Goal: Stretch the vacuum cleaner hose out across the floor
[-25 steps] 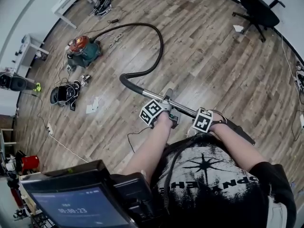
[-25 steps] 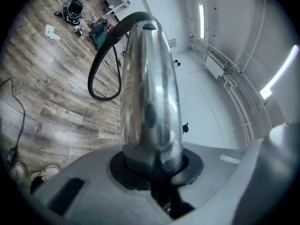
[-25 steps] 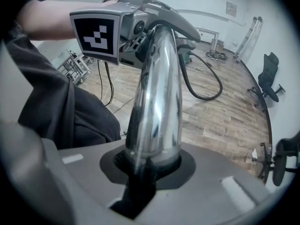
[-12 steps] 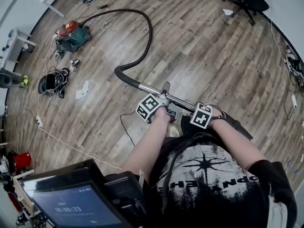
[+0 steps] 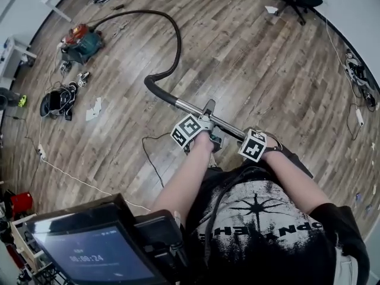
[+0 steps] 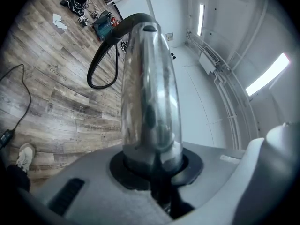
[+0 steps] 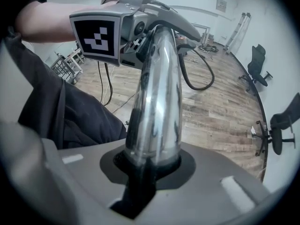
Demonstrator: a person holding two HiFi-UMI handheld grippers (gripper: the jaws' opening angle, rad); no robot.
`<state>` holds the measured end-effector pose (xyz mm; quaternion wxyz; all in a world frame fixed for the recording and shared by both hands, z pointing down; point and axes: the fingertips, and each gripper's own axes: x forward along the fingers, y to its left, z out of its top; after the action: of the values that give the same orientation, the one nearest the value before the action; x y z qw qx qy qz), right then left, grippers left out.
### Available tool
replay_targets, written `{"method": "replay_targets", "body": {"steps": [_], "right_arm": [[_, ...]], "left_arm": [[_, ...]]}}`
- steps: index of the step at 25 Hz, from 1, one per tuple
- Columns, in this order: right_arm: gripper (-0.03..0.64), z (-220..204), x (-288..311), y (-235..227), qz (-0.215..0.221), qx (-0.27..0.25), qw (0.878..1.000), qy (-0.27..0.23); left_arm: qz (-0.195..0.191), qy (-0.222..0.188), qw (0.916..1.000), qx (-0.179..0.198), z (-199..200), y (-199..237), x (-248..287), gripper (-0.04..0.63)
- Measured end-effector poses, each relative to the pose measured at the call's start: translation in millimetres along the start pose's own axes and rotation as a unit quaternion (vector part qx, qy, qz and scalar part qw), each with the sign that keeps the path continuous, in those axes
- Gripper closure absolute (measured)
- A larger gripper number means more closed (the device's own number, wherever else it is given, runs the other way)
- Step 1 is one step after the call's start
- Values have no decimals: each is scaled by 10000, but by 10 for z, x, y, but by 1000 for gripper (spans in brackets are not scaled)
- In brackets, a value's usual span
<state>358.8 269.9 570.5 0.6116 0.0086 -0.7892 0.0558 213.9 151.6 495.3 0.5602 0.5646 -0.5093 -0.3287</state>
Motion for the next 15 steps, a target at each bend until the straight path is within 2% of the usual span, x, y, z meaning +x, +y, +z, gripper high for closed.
{"method": "replay_targets", "body": {"steps": [6,15], "right_arm": [[532,-547,-250,-27,-21,-272,9995,-186],[532,-1931,-470,144,255,-633,9975,-168]], "left_arm": [[35,-335,9994,122,-532,-274,16,540],[275,-651,9975,40,-1893,-356,3,540]]}}
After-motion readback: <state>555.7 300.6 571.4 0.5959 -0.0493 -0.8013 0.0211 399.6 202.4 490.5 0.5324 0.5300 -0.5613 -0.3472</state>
